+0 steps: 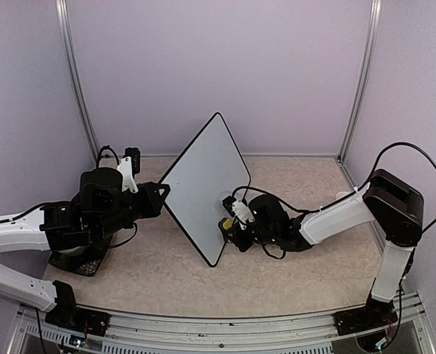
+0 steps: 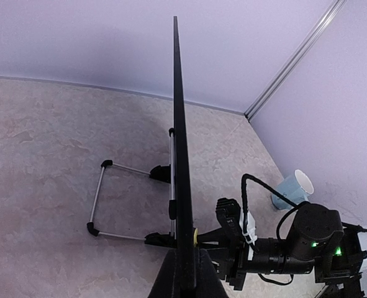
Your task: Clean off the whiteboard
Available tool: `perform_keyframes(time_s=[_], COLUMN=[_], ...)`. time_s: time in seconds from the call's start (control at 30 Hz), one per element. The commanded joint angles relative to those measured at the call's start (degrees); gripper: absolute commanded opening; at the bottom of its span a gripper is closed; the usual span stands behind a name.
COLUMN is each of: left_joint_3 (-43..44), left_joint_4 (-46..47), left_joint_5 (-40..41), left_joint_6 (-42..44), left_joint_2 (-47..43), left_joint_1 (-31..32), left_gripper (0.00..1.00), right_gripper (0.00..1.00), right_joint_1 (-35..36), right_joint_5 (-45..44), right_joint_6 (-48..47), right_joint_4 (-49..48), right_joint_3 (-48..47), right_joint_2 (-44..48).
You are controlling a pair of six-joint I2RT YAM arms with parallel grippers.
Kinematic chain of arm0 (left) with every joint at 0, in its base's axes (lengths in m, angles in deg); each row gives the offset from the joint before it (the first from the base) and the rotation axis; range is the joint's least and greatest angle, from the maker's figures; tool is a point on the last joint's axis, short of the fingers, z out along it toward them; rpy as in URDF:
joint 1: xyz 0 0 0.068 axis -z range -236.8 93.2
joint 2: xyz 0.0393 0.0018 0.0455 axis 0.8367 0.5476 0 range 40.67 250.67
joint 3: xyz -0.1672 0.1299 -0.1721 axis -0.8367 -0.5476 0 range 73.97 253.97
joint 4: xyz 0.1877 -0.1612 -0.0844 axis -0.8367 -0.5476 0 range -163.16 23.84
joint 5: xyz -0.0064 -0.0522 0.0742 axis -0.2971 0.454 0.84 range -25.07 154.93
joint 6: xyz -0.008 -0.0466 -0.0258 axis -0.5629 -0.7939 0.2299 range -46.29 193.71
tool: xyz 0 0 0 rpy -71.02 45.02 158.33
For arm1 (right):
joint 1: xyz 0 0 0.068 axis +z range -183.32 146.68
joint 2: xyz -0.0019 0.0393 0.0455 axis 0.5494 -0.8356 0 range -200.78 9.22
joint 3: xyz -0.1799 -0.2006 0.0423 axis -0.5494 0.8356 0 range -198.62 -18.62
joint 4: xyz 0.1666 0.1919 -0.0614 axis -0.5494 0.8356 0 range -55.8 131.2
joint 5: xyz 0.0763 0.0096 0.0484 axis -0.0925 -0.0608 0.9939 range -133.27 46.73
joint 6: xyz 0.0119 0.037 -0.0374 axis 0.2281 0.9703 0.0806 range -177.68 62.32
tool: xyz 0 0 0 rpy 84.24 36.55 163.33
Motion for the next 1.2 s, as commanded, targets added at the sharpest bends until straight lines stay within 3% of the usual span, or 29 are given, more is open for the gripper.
perform_keyframes(time_s=[0.0,0.3,0.83,1.17], left_joint_3=[-0.08,0.39,1.15,1.48], left_joint_4=[1.81,1.20,0.86,0.91], left_joint_5=[-2.81,-2.66,-2.58,-2.69], left_joint_6=[-1.87,-2.02,-1.24,-1.27], left_joint_2=[0.17,-0.15,0.10,0.40], left_joint_1=[0.70,0.78,0.70,0.70], left_gripper=[0.00,0.00,0.00,0.00], right_gripper=[0.00,0.00,0.00,0.00], right_joint_1=[0.51,3.06,3.24,5.70], right_joint_5=[0.11,0.93,0.55,1.68], right_joint_6=[0.38,-3.36,0.33,-3.29], right_joint_4=[-1.08,2.40,-0.68,4.24], right_joint_3=[-1.84,-9.91,-3.84,-9.99], right_joint_2=[0.21,4.80,-2.65,2.15])
